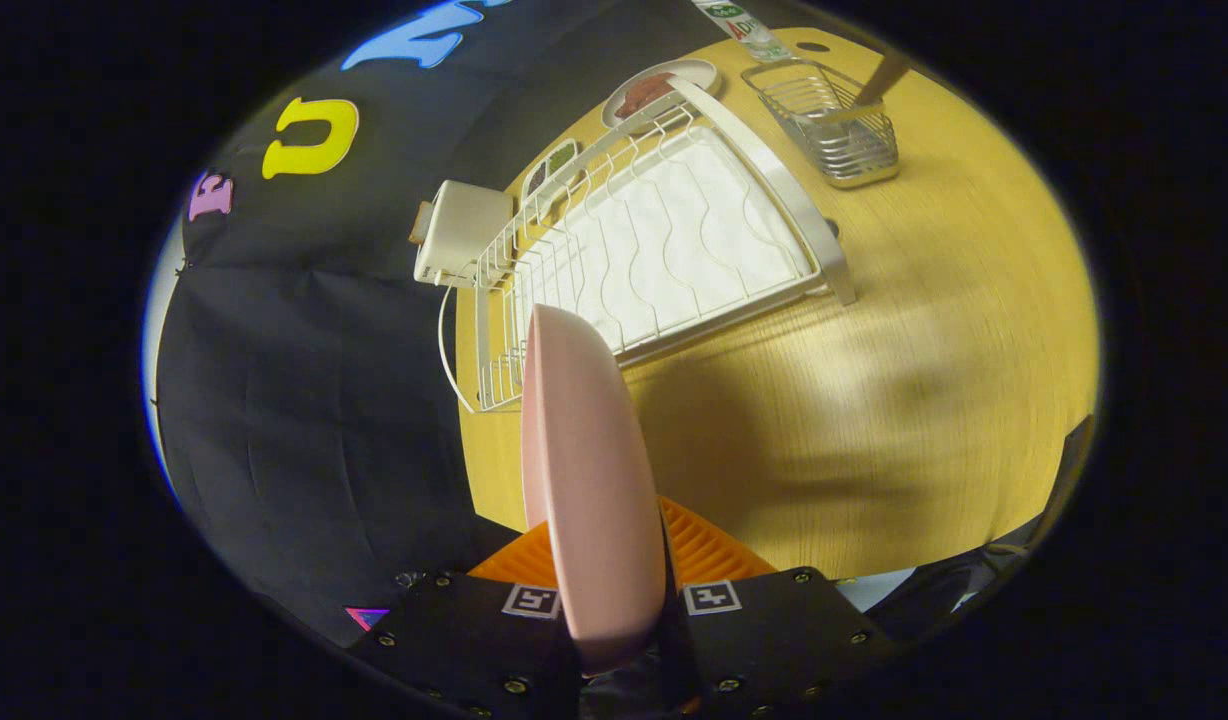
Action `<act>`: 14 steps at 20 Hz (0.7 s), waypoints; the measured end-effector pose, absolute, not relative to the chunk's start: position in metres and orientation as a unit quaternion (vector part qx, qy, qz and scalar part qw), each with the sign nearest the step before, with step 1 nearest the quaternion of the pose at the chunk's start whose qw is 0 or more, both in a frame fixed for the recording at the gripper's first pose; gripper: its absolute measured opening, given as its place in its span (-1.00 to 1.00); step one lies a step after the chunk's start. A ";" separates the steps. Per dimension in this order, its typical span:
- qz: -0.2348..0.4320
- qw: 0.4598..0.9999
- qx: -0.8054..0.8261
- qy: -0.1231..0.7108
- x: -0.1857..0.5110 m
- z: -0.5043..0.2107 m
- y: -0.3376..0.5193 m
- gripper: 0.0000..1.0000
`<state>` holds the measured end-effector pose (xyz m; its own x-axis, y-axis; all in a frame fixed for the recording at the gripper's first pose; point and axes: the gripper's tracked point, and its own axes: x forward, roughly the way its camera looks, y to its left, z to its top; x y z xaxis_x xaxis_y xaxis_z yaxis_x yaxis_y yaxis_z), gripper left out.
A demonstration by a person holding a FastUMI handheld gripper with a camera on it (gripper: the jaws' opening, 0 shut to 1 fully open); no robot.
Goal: Take the plate from the dish rack, then take the spoon from the basket and place it into the plate.
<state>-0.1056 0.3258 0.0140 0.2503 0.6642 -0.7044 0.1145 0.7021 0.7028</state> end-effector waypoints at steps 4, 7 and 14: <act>0.193 0.718 0.330 0.582 -0.114 -0.016 0.326 -0.41; 0.180 0.713 0.334 0.590 -0.119 -0.039 0.328 -0.41; 0.169 0.707 0.333 0.601 -0.120 -0.072 0.335 -0.37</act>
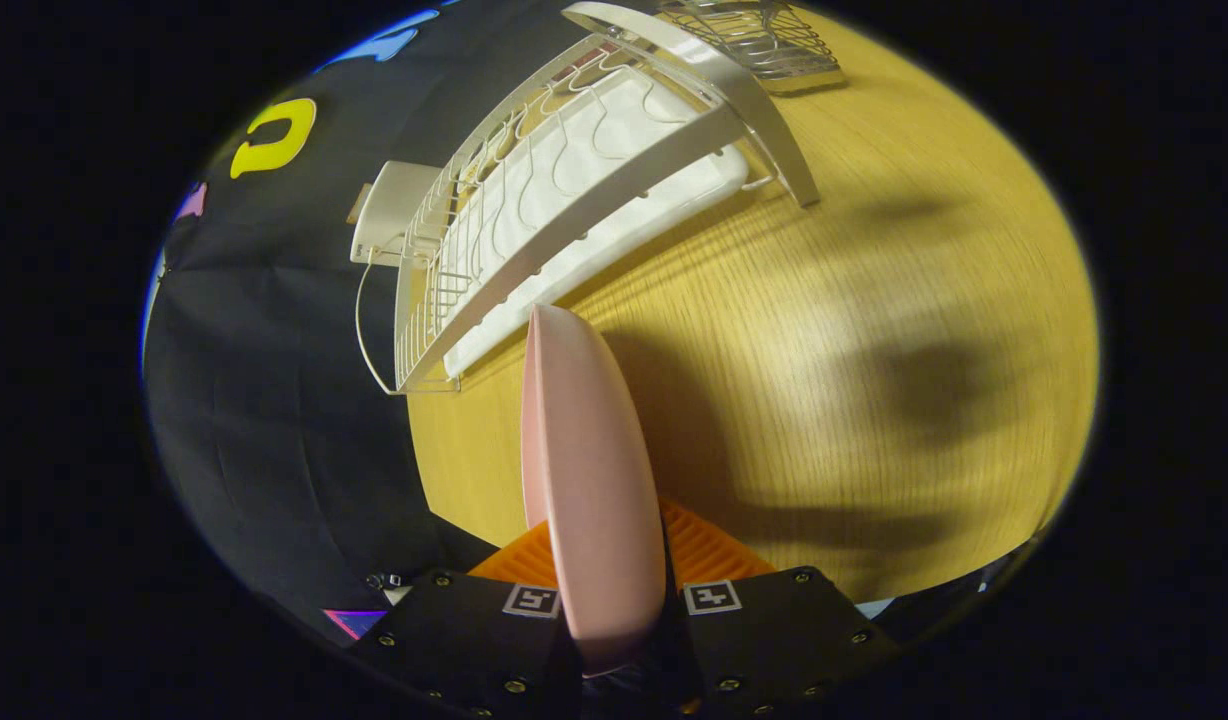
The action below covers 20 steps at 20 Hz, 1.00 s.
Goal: Take the plate from the dish rack, then take the spoon from the basket and place it into the plate.
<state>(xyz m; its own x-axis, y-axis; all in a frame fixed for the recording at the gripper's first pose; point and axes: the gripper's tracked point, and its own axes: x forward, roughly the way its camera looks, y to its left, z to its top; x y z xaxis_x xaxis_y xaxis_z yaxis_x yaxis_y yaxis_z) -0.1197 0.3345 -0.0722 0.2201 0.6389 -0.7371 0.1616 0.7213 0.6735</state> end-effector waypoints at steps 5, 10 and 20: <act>0.161 0.706 0.338 0.601 -0.114 -0.075 0.336 -0.33; 0.150 0.711 0.327 0.604 -0.112 -0.074 0.321 -0.29; 0.129 0.742 0.319 0.575 -0.097 -0.061 0.294 -0.29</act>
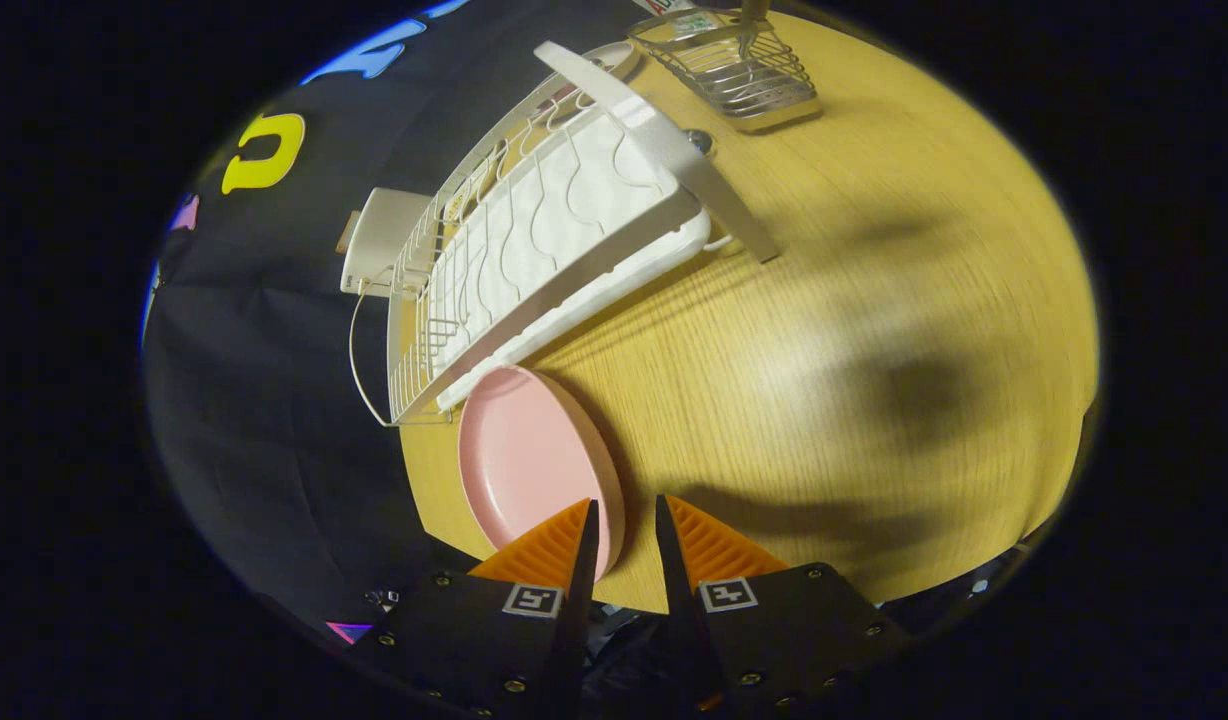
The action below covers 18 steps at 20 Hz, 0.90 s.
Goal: Take the plate from the dish rack, then take the spoon from the basket and place it into the plate.
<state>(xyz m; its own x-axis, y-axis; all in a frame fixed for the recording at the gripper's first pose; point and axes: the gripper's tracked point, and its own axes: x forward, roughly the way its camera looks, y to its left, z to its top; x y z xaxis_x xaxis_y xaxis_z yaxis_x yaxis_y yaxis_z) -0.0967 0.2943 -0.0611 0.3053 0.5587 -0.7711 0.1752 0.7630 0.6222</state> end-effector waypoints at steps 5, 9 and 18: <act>0.053 0.816 0.281 0.502 -0.065 -0.049 0.231 -0.29; -0.007 0.864 0.258 0.433 -0.037 -0.032 0.173 -0.30; -0.046 0.925 0.259 0.274 0.040 0.020 0.108 -0.27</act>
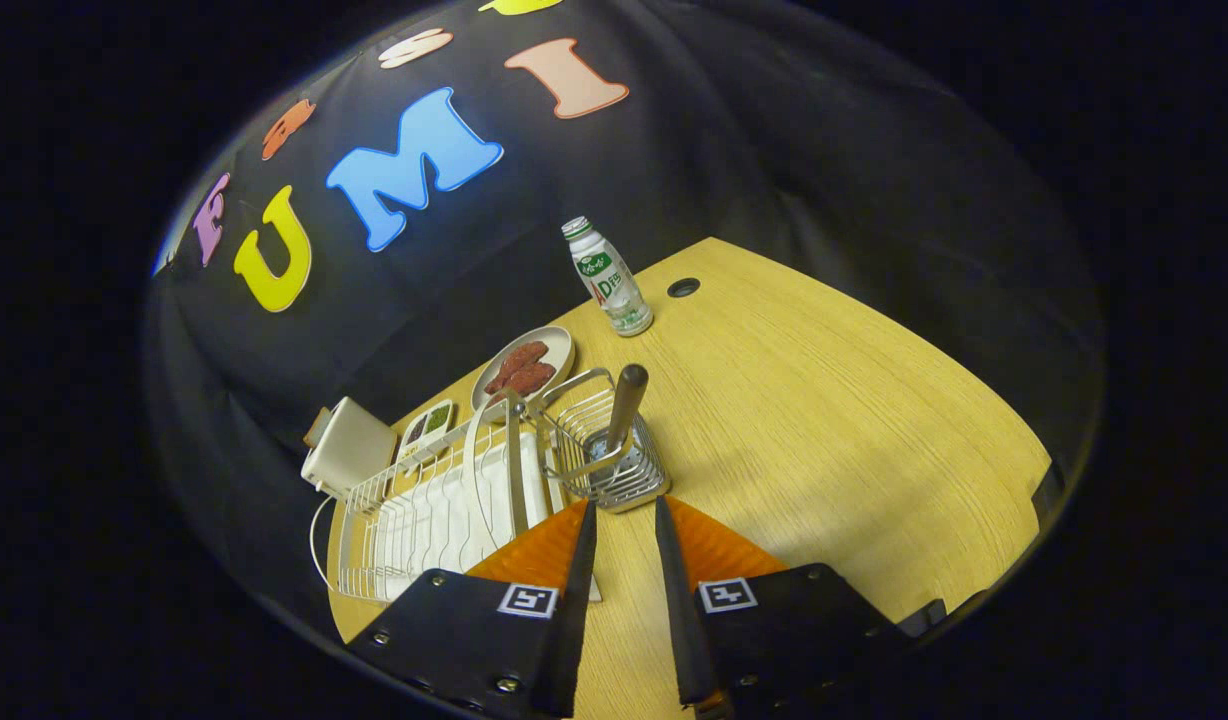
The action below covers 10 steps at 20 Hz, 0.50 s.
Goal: Take the plate from the dish rack, then take the spoon from the basket and place it into the plate.
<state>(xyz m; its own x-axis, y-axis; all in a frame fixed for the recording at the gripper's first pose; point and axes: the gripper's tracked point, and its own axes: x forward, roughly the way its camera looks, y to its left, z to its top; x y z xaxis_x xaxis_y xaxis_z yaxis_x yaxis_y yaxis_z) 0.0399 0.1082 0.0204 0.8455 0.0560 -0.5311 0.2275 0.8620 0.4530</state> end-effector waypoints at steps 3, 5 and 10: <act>-0.051 0.924 0.277 0.259 0.060 0.021 0.100 -0.26; -0.052 0.927 0.284 0.240 0.072 0.024 0.094 -0.26; -0.054 0.936 0.285 0.197 0.097 0.028 0.086 -0.27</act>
